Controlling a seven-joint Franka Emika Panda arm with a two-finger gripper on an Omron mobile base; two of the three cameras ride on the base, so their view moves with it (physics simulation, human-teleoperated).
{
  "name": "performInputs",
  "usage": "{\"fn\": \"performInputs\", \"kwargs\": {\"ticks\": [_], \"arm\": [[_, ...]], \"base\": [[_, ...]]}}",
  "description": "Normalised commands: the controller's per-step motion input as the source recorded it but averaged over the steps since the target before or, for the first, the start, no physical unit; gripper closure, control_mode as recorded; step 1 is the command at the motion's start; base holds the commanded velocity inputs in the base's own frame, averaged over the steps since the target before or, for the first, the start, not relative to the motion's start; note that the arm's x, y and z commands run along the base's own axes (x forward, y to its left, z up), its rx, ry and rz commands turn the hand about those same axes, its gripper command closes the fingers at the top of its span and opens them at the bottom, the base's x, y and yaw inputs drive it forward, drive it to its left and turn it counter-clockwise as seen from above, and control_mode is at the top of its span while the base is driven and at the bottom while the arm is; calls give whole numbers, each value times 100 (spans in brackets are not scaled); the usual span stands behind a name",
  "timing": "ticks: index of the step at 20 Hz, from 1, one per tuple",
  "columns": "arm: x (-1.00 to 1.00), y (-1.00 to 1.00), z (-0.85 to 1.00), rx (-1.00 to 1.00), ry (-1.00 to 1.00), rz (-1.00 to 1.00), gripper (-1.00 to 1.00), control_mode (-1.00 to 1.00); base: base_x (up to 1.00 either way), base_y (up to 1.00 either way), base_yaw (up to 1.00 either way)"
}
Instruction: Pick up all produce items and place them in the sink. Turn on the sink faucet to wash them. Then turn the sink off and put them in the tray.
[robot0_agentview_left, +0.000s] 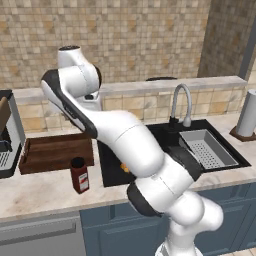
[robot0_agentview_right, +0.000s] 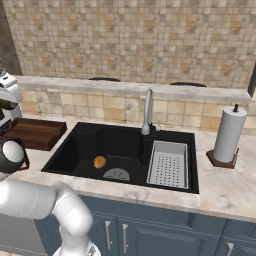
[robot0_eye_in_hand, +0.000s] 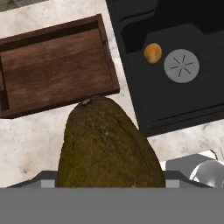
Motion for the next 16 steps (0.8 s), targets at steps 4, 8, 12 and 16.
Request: {"fn": "performInputs", "kwargs": {"ticks": [4,8,12,16], "arm": [[0,-92,2,0,0,-8,100,-100],[0,-97,0,0,0,-7,100,-100],[2,-100,-6,0,0,-6,100,-100],[2,-96,-14,1,0,-5,100,-100]], "base": [[0,0,0],[0,0,0],[0,0,0],[0,0,0]]}}
